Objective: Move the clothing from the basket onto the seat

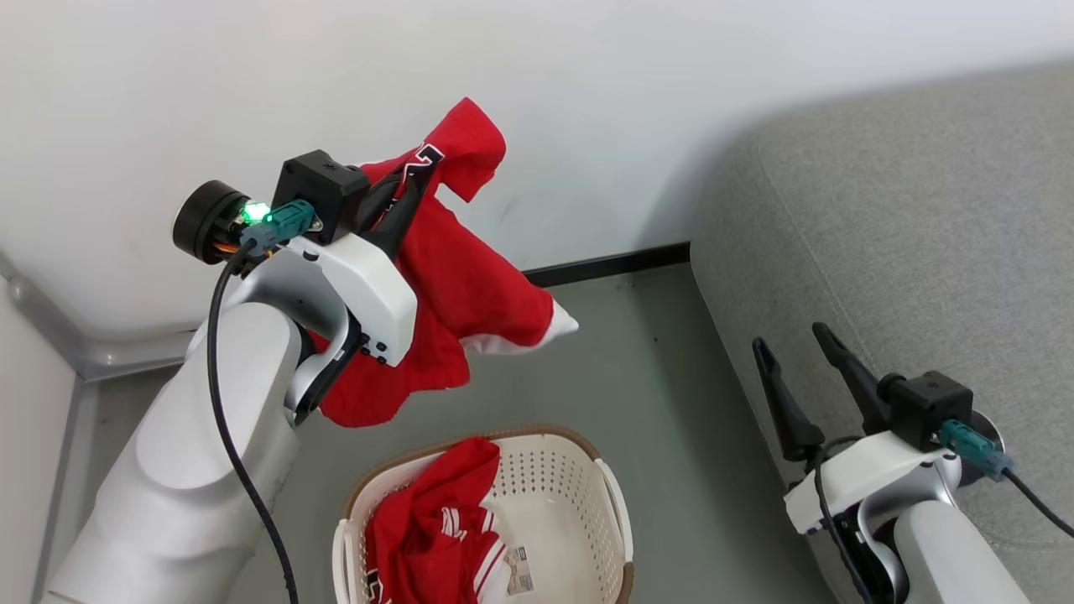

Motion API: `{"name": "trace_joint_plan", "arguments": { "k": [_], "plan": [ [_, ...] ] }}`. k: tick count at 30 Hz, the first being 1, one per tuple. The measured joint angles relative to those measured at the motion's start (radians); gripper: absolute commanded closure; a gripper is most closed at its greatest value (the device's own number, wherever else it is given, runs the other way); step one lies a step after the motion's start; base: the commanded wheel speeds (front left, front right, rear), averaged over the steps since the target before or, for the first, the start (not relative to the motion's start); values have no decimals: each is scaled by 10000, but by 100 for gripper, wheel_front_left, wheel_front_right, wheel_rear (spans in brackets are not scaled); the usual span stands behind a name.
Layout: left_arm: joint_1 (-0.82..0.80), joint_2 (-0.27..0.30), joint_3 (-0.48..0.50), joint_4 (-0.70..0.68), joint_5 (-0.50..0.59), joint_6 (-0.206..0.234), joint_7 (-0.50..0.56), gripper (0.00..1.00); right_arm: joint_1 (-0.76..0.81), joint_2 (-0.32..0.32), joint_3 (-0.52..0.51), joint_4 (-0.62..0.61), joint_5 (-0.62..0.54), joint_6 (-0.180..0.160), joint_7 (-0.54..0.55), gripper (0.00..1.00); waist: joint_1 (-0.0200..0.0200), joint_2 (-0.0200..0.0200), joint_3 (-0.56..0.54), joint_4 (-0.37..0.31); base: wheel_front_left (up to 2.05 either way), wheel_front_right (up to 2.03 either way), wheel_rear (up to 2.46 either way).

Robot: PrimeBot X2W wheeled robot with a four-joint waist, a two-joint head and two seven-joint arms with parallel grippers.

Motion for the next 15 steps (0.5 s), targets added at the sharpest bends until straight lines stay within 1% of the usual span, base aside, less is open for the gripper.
{"name": "trace_joint_plan", "arguments": {
  "k": [8,15],
  "plan": [
    [171,-90,-73,-13,-303,0,255,100,480,2,36,115,-71,0,0,0,0,0,-608,63,0,0,0],
    [466,-368,-219,-21,-541,-2,428,100,583,-2,583,272,-309,0,2,0,0,0,-1007,73,0,0,0]
  ]
}}
